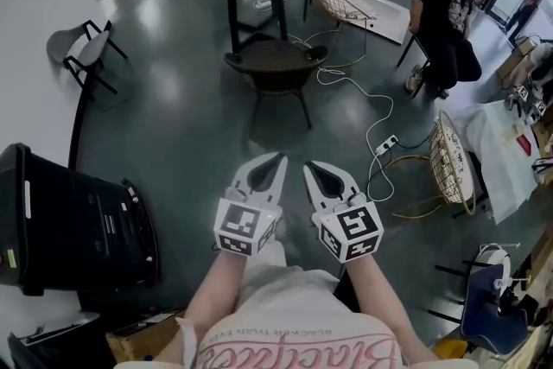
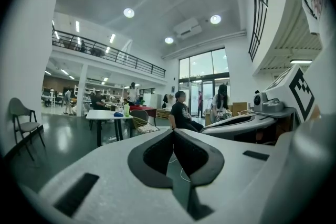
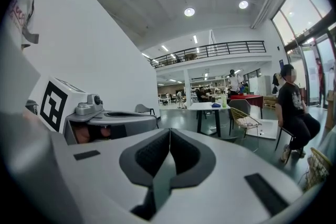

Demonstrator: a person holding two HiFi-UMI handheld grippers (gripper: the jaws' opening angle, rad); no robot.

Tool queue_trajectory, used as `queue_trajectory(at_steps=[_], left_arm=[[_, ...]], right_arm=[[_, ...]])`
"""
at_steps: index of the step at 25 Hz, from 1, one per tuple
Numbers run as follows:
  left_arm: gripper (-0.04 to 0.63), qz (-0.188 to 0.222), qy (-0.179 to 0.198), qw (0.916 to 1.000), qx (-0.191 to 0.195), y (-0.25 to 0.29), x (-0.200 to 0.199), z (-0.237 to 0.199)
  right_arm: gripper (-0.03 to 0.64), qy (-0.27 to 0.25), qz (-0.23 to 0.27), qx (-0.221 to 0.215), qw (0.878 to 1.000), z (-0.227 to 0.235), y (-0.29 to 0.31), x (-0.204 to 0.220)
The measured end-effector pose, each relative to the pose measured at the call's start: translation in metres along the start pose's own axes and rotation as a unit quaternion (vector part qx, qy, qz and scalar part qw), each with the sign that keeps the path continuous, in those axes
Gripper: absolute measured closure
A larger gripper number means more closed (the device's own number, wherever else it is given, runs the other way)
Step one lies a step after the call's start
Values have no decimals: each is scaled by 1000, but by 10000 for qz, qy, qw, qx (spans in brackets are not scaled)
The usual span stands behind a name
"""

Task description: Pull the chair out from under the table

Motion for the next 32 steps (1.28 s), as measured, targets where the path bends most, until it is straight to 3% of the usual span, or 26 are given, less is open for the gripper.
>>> queue_trajectory(at_steps=[15, 32], left_arm=[[594, 61, -229, 9996, 151, 53, -6, -124], [594, -107, -270, 9994, 194, 104, 3, -190]], right_arm=[[612, -102, -162, 129, 9997, 9, 127, -28], [612, 188, -227, 253, 9992, 48, 206, -32]])
Point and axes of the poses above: the fingertips, and each gripper's own axes: y forward along the fingers, z to its right, x out of its underside, the point moved 6 cm from there along -y, backward along the fingers, and after that the axes turned 2 degrees about -x, right-handed, at the moved point
